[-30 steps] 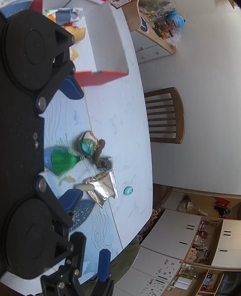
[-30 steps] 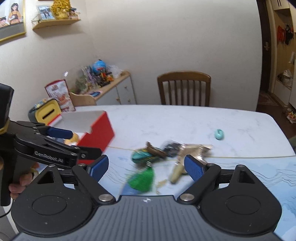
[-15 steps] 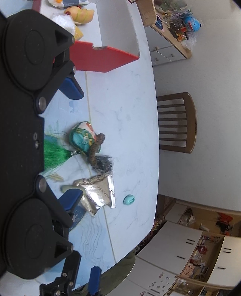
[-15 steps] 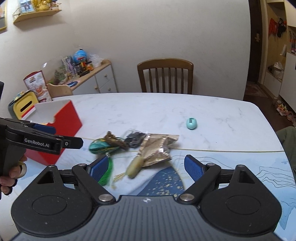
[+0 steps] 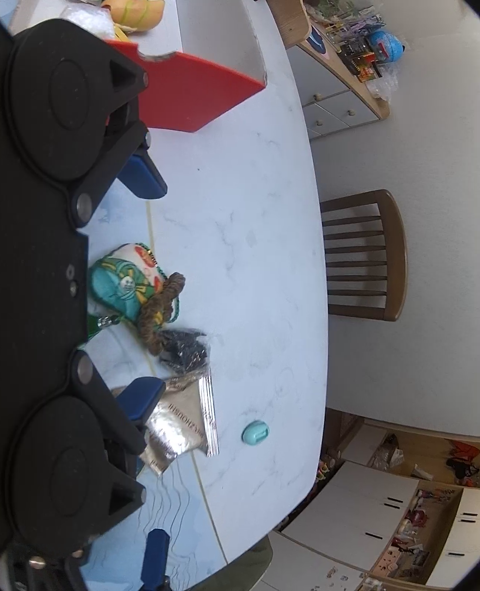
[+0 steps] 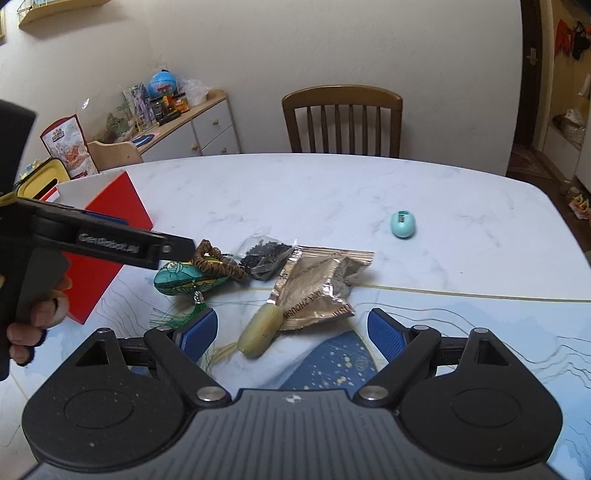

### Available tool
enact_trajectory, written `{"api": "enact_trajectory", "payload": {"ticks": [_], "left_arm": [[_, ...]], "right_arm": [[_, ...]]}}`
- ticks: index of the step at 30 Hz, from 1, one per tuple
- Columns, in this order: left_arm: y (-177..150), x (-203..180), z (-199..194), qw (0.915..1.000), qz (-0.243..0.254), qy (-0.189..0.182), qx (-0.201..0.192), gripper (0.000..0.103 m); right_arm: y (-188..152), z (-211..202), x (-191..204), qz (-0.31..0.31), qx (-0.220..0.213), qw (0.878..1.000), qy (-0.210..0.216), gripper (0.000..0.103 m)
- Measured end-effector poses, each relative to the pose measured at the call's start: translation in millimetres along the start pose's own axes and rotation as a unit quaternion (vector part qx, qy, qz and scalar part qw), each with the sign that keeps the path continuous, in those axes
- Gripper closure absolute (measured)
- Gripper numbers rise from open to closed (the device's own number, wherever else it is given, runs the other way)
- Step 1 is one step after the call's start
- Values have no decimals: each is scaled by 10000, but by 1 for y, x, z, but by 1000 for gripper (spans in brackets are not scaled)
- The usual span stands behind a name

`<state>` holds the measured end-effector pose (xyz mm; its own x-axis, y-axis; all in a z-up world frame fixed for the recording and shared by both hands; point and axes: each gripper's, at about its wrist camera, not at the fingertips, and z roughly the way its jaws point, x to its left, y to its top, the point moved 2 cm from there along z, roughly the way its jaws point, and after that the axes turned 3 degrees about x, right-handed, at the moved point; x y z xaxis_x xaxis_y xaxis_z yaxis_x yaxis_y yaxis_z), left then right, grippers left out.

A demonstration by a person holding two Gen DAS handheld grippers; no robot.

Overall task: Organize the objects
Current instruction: 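Move both open tools back over the remaining pile, then grasp the brown bead bracelet with left tool while right grasps the pale green eraser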

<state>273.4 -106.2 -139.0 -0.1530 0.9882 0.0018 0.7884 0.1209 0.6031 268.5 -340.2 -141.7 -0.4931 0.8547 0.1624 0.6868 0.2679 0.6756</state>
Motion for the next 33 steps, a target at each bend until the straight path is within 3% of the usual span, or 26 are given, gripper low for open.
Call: {"api": "enact_trajectory", "payload": {"ticks": [5, 12, 15, 20, 31, 33], "left_arm": [[13, 7, 18, 9995, -219, -33, 209, 1], [29, 22, 49, 9952, -683, -130, 685, 16], [31, 29, 61, 9914, -933, -181, 899, 27], [30, 33, 71, 9873, -1111, -315, 1091, 36], [29, 38, 78, 9785, -1518, -610, 1253, 76], [29, 38, 76, 9783, -1533, -633, 1242, 80]], "right_arm": [[0, 15, 9, -157, 131, 9996, 186, 16], [-2, 41, 25, -368, 350, 9985, 199, 27], [-2, 51, 28, -346, 451, 9982, 187, 39], [-3, 64, 31, -324, 595, 9976, 134, 45], [-4, 75, 28, 69, 785, 9969, 18, 67], [-4, 74, 28, 114, 788, 9968, 8, 71]]}}
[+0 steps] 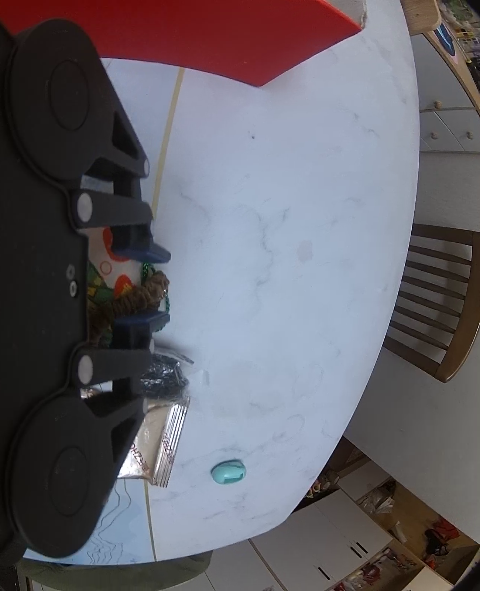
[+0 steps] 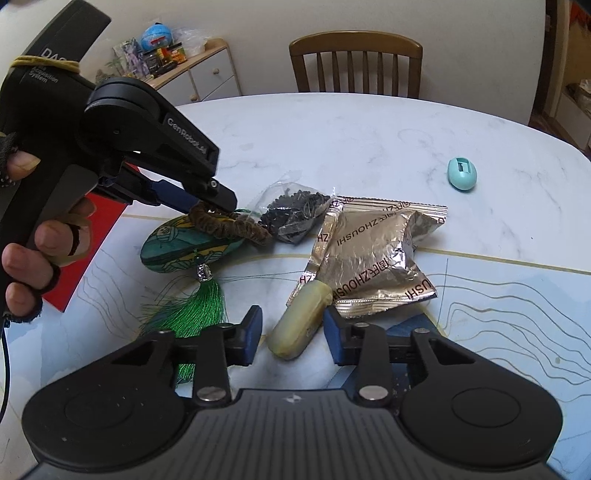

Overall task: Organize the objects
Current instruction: 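Grasp the brown bead bracelet with left tool while right grasps the pale green eraser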

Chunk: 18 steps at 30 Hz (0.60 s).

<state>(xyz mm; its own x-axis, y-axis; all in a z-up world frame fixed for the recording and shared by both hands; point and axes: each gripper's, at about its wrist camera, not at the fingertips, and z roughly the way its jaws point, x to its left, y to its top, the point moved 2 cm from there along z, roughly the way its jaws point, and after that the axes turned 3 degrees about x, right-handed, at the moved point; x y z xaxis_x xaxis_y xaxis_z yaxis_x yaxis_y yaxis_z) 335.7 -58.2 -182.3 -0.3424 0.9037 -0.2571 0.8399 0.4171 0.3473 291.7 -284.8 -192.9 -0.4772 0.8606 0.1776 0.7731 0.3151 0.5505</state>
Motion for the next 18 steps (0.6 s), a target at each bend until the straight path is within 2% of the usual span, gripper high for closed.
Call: {"api": "enact_trajectory", "payload": {"ticks": [5, 10, 18], "left_arm": [[-1, -4, -5, 9999, 93, 11, -86, 94], [-3, -11, -18, 9994, 247, -7, -263, 96], [-13, -16, -48, 9982, 384, -232, -397, 96]], "right_arm": [[-1, -2, -2, 111, -14, 9999, -9, 78], [-2, -8, -3, 163, -108, 9998, -20, 86], [-3, -36, 0, 199, -328, 9993, 52, 87]]}}
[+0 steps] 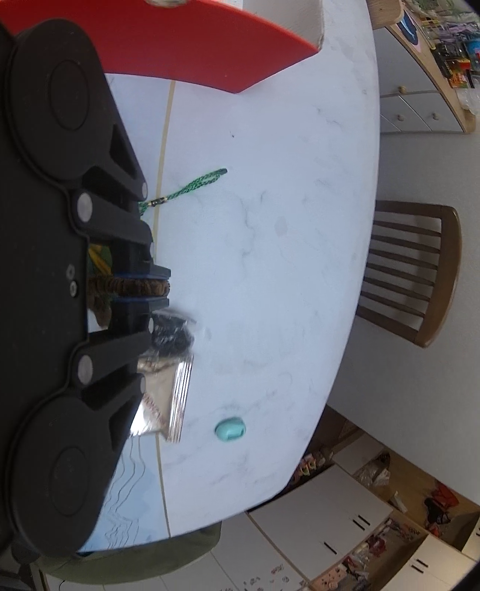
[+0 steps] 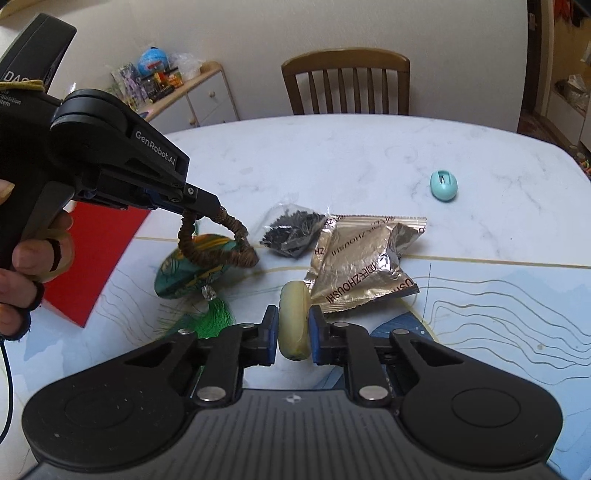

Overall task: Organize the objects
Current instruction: 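Grasp the brown bead bracelet with left tool while right grasps the pale green eraser, then lift and carry the bracelet and eraser over the red-white box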

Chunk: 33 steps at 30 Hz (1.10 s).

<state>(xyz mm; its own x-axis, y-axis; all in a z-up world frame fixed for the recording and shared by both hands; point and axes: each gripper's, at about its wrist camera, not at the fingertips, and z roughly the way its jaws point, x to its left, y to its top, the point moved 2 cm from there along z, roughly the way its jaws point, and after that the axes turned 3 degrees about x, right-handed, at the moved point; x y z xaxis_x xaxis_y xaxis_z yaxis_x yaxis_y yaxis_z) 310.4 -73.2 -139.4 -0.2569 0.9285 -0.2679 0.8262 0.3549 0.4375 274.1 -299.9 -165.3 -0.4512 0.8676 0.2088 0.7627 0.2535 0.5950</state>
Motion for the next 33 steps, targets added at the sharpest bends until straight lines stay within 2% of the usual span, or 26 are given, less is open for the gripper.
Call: {"api": "enact_trajectory", "payload": {"ticks": [11, 18, 33], "left_arm": [[-20, 0, -54, 9989, 164, -400, -178, 96], [-35, 6, -86, 9975, 320, -540, -320, 96], [-45, 75, -147, 9965, 260, -543, -578, 97]], "right_arm": [[-1, -45, 13, 105, -240, 9995, 162, 87], [2, -74, 35, -7, -425, 9988, 263, 87], [21, -93, 125, -343, -697, 9958, 482, 87]]}}
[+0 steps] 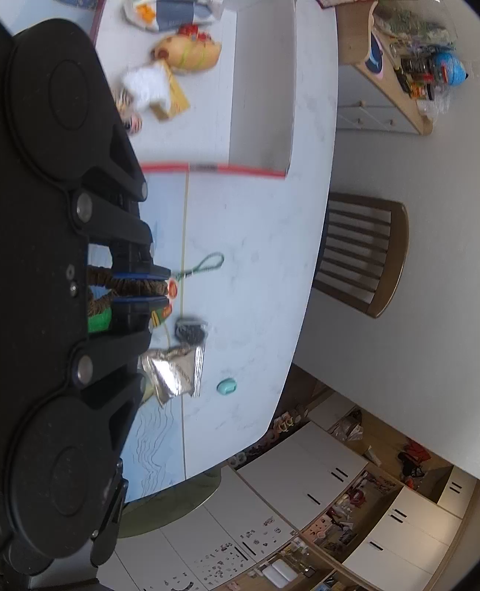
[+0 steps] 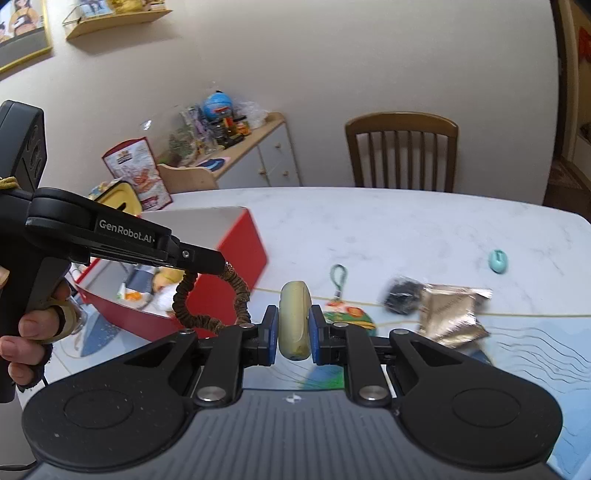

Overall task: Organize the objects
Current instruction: 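Lift and carry the bracelet and eraser over the red-white box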

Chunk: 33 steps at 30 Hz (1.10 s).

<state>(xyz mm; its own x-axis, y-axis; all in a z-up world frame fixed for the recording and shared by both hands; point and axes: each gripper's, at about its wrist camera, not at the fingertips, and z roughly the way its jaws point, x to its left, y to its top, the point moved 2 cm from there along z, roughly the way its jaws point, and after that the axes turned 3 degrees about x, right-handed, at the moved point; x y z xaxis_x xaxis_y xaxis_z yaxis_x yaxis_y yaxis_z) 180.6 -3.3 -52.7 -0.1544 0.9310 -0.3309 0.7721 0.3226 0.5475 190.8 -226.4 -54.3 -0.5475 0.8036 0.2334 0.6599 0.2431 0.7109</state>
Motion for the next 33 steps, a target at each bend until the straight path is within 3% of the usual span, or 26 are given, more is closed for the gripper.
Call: {"api": "enact_trajectory", "payload": {"ticks": [18, 33], "left_arm": [[17, 110, -54, 9987, -110, 431, -253, 97], [28, 187, -33, 9972, -218, 721, -41, 96]], "right_arm": [[37, 58, 108, -230, 34, 9994, 257, 87], [50, 144, 162, -581, 445, 9972, 157, 87]]}}
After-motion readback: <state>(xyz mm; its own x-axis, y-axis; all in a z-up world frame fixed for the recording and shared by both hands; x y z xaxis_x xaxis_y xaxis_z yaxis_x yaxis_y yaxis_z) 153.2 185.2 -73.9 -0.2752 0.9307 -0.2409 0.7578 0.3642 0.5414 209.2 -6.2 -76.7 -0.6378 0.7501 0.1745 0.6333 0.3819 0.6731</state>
